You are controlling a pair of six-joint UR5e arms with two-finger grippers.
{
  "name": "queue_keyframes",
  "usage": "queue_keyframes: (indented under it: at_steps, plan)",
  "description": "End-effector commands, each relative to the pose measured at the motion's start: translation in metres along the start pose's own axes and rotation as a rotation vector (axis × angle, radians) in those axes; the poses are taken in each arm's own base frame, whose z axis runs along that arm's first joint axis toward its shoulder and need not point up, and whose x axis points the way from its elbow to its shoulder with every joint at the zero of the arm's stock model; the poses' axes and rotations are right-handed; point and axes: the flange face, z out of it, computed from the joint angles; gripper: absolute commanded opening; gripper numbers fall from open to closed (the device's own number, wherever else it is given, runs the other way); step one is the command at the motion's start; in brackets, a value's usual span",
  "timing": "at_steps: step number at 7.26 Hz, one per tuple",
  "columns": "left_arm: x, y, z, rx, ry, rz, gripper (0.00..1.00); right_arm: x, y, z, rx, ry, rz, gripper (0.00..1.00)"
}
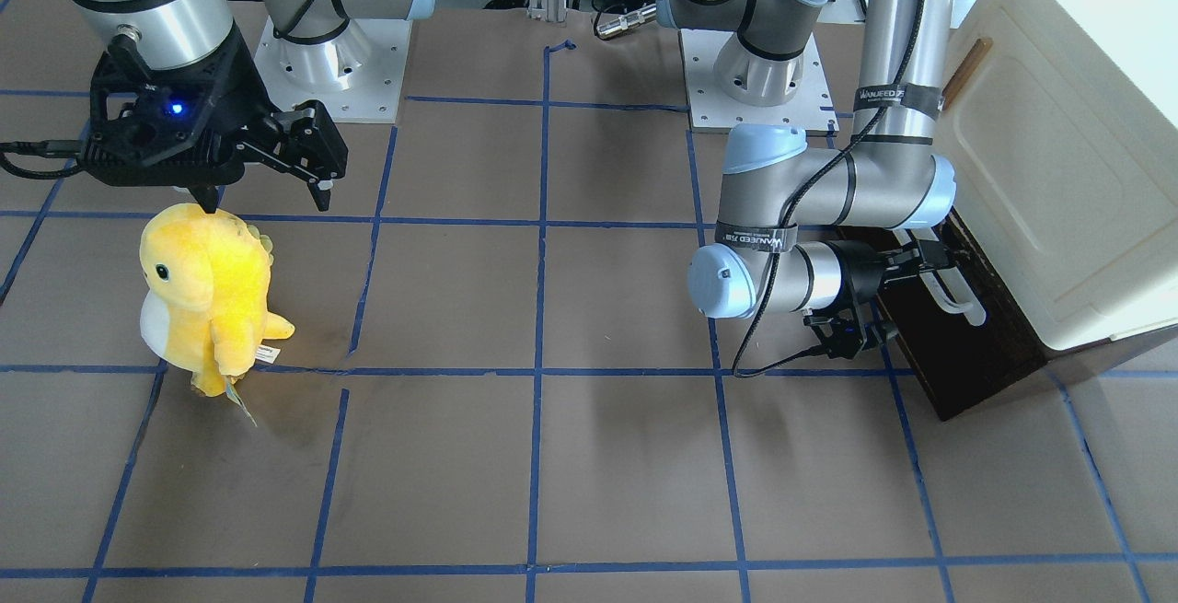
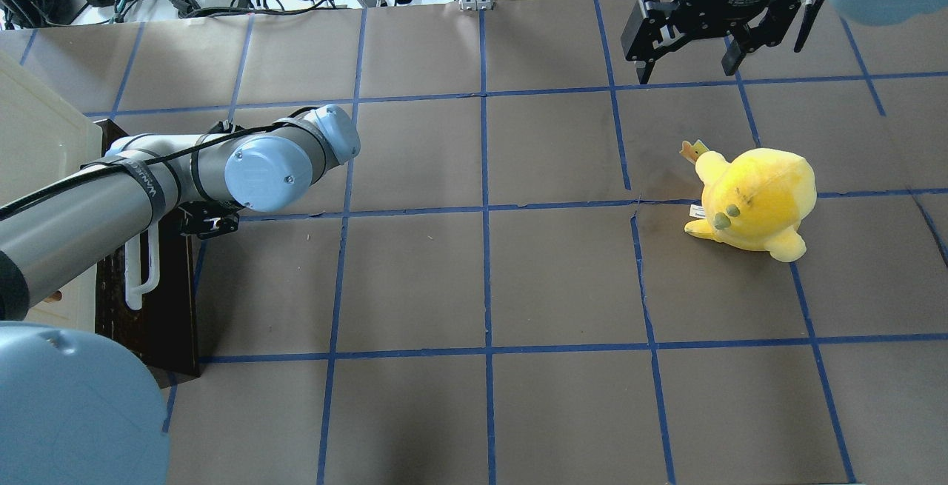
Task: Pull drawer sideways
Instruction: 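Close the left gripper on the white drawer handle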
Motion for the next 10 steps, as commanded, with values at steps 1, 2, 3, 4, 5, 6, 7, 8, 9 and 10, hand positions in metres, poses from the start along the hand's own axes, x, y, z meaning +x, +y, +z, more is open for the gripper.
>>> queue_keyframes:
  at_steps: [1, 2, 3, 4, 5, 6, 7, 8, 9, 10]
  plan:
    - [-0.0002, 0.0, -0.0011, 0.001, 0.001, -0.001, 0.59, 0.0, 0.0, 0.0, 0.0, 0.0, 0.0, 1.0]
    - [-0.0004, 0.0006, -0.001, 0.001, 0.001, -0.001, 0.57, 0.0, 0.0, 0.0, 0.0, 0.0, 0.0, 1.0]
    - [-0.001, 0.0009, -0.0012, 0.001, 0.003, -0.003, 0.56, 0.0, 0.0, 0.0, 0.0, 0.0, 0.0, 1.0]
    - [-0.0007, 0.0011, -0.0012, -0.001, 0.005, -0.003, 0.55, 0.0, 0.0, 0.0, 0.0, 0.0, 0.0, 1.0]
    - [-0.0007, 0.0011, -0.0012, -0.001, 0.006, -0.004, 0.52, 0.0, 0.0, 0.0, 0.0, 0.0, 0.0, 1.0]
    - [-0.0006, 0.0012, -0.0012, -0.002, 0.007, -0.004, 0.45, 0.0, 0.0, 0.0, 0.0, 0.0, 0.0, 1.0]
    - [-0.001, 0.0009, -0.0015, -0.002, 0.008, -0.004, 0.42, 0.0, 0.0, 0.0, 0.0, 0.0, 0.0, 1.0]
    - [-0.0011, 0.0009, -0.0015, -0.002, 0.008, -0.006, 0.42, 0.0, 0.0, 0.0, 0.0, 0.0, 0.0, 1.0]
    - [-0.0003, 0.0007, -0.0013, -0.002, 0.008, -0.004, 0.42, 0.0, 0.0, 0.0, 0.0, 0.0, -0.002, 1.0]
    - [-0.001, 0.0009, -0.0015, -0.002, 0.008, -0.006, 0.42, 0.0, 0.0, 0.0, 0.0, 0.0, 0.0, 1.0]
